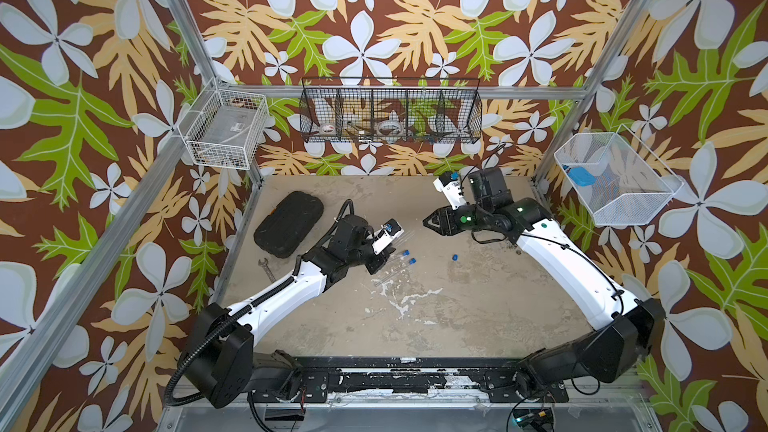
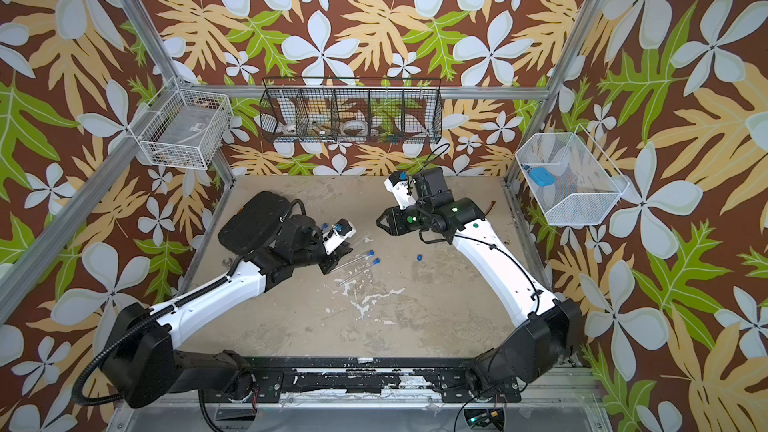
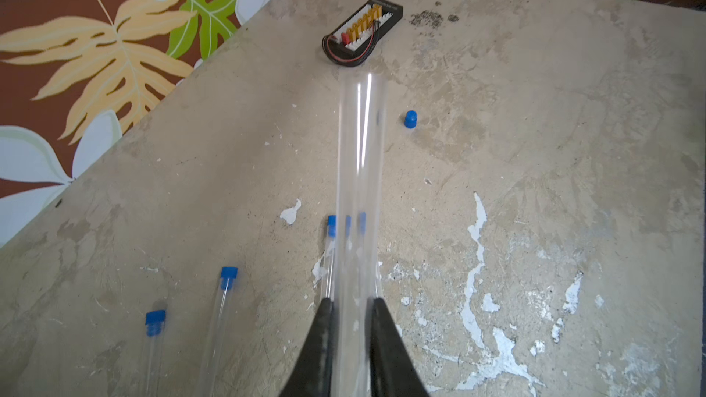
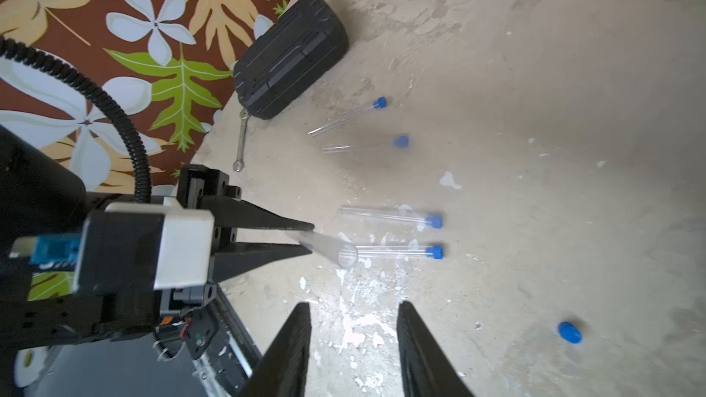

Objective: Insert stoppers into test tubes
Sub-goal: Pick up the test tube at the center of the board, then adjust the test tube.

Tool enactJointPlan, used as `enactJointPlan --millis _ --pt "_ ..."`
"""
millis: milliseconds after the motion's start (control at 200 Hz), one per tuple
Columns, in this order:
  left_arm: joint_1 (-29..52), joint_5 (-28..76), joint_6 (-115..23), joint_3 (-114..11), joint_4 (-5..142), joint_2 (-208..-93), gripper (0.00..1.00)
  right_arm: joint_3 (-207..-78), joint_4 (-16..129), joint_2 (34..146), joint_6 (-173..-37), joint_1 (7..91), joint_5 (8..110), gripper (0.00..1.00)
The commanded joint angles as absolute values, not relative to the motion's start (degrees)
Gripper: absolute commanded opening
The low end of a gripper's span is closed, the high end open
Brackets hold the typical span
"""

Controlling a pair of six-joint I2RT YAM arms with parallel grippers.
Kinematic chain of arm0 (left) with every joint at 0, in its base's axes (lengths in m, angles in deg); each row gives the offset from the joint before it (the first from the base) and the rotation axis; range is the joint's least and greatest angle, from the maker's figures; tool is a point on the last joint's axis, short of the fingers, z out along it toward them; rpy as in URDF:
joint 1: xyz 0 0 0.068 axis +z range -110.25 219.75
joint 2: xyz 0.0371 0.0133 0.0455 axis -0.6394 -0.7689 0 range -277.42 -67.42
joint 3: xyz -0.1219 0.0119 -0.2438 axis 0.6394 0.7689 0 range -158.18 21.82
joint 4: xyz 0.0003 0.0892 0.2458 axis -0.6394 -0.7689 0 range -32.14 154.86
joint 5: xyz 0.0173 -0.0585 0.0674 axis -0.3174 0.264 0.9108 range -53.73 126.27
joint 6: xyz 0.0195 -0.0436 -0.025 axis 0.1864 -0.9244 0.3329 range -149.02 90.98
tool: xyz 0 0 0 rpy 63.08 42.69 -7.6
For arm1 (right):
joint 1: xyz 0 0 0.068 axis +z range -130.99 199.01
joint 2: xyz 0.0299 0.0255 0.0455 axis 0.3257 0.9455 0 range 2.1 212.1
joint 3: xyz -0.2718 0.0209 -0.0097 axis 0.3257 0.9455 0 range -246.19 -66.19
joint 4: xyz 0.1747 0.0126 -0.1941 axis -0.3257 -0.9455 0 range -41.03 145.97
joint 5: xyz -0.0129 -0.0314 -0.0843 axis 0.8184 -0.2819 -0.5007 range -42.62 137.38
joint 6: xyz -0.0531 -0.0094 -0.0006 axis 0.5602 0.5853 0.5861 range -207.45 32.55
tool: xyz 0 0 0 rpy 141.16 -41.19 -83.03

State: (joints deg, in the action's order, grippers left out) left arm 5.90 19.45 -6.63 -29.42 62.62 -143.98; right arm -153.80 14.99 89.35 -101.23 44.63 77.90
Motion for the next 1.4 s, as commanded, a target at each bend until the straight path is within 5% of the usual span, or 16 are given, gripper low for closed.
enactJointPlan --millis 0,325,1396 --pt "5.47 16.51 -6.07 -27.92 69.74 -142.7 0.12 -155.76 9.91 91.26 -103.57 44.67 84.69 0.4" --pt "4.59 14.7 -2.86 -28.1 70.6 -142.91 0.12 -157.59 6.53 95.34 -102.91 45.01 89.67 0.41" --pt "4.24 14.91 -1.17 -27.86 70.58 -143.14 0.12 -156.36 5.53 96.86 -102.91 45.37 90.82 0.17"
